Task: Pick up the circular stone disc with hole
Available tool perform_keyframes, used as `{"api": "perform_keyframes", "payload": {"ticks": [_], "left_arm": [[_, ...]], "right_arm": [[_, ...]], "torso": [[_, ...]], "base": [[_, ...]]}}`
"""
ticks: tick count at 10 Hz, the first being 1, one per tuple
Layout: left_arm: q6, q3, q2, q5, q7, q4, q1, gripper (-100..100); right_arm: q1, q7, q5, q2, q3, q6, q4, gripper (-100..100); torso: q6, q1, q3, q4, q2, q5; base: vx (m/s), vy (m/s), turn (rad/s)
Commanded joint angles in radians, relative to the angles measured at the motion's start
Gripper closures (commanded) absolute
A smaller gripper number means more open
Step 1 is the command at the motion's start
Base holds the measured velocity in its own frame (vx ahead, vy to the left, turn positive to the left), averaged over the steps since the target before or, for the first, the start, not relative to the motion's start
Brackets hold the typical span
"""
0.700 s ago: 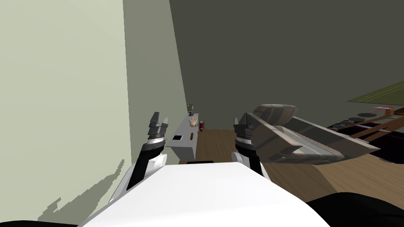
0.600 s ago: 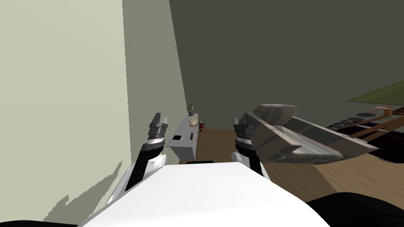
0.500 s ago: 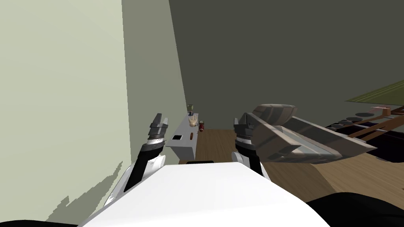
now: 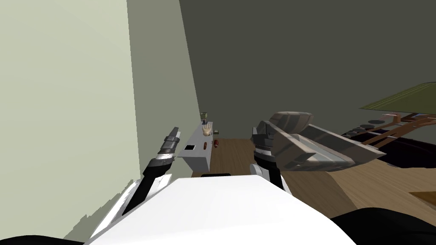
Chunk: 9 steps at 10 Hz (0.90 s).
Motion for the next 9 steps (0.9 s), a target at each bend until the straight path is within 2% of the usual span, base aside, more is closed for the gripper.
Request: {"api": "perform_keyframes", "payload": {"ticks": [1, 5, 9], "left_arm": [[0.027, 0.021, 0.038, -0.023, -0.008, 0.016, 0.025, -100], [0.077, 0.048, 0.114, -0.067, -0.031, 0.061, 0.099, -100], [0.138, 0.062, 0.211, -0.104, -0.062, 0.126, 0.185, -100]], "right_arm": [[0.000, 0.000, 0.000, 0.000, 0.000, 0.000, 0.000, 0], [0.000, 0.000, 0.000, 0.000, 0.000, 0.000, 0.000, 0], [0.000, 0.000, 0.000, 0.000, 0.000, 0.000, 0.000, 0]], "torso": [[0.000, 0.000, 0.000, 0.000, 0.000, 0.000], [0.000, 0.000, -0.002, -0.001, -0.004, 0.000], [0.000, -0.003, -0.004, -0.001, -0.007, -0.001]], "base": [[-0.044, -0.071, -0.065], [-0.005, -0.066, -0.071], [0.038, -0.099, -0.098]]}}
